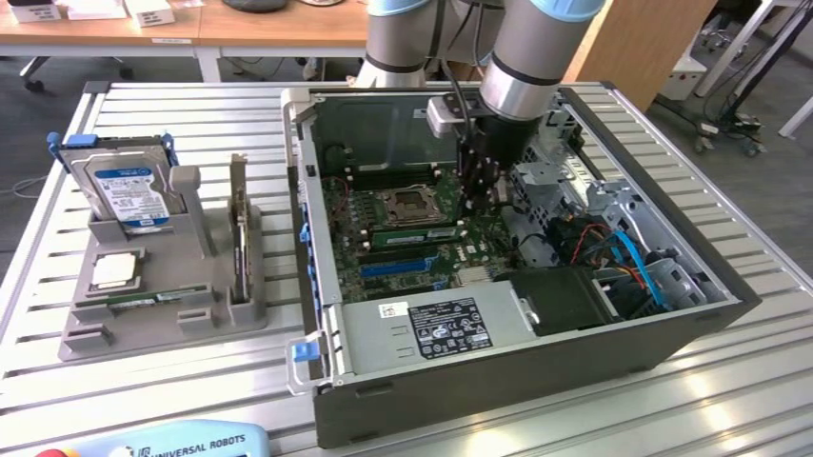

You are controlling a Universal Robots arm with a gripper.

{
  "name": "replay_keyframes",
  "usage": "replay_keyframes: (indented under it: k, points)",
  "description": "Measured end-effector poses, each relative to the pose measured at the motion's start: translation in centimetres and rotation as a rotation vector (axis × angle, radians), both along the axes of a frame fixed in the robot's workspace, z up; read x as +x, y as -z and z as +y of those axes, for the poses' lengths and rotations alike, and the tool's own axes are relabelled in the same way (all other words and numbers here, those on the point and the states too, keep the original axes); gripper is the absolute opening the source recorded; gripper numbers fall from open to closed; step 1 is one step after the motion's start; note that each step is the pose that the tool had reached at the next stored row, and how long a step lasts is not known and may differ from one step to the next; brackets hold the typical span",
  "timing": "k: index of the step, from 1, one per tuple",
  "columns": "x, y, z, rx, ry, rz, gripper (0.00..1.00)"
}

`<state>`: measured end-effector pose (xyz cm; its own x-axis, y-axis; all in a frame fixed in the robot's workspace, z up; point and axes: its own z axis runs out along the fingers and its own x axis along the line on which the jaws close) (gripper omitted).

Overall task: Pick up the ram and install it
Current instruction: 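Press down the ram until it locks into place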

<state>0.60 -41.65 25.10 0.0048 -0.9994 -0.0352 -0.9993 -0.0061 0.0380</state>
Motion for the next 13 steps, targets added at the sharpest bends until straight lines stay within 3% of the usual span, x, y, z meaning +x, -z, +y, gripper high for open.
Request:
replay_keyframes:
  k: [13]
  points:
    - [-5.3,0.10,0.01,0.0002,0.000,-0.0070,0.10]
